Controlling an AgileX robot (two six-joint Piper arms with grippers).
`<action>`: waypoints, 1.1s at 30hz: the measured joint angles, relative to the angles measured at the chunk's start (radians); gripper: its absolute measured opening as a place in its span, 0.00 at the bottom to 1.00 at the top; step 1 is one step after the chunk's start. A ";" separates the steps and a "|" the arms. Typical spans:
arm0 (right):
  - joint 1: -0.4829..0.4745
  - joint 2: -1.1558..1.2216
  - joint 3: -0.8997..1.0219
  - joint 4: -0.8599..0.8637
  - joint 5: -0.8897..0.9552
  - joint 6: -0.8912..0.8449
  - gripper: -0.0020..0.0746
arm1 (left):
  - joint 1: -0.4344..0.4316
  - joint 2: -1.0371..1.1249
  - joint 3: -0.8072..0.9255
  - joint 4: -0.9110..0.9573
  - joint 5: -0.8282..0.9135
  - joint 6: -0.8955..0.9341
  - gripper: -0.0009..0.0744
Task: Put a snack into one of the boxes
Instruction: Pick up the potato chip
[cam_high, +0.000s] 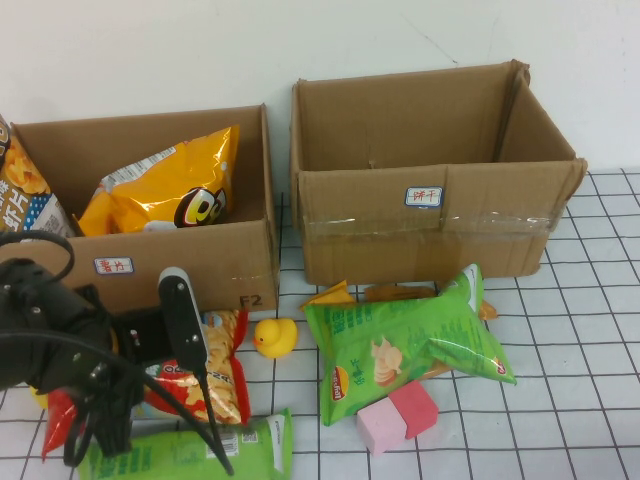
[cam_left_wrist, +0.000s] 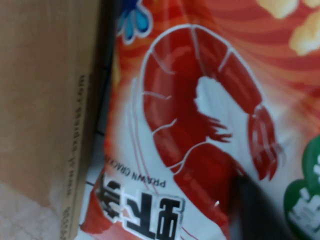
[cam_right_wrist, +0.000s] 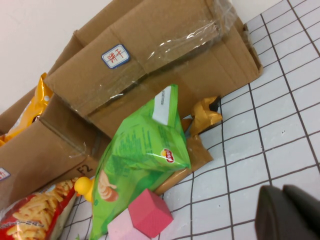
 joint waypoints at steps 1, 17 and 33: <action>0.000 0.000 0.000 0.002 0.000 0.000 0.03 | 0.000 0.000 -0.001 0.002 -0.002 -0.003 0.24; 0.000 0.000 0.000 0.002 0.000 -0.004 0.03 | -0.050 -0.189 -0.046 -0.135 0.173 -0.090 0.09; 0.000 0.000 0.000 0.002 0.000 -0.004 0.03 | -0.091 -0.524 -0.113 -0.220 0.282 -0.229 0.08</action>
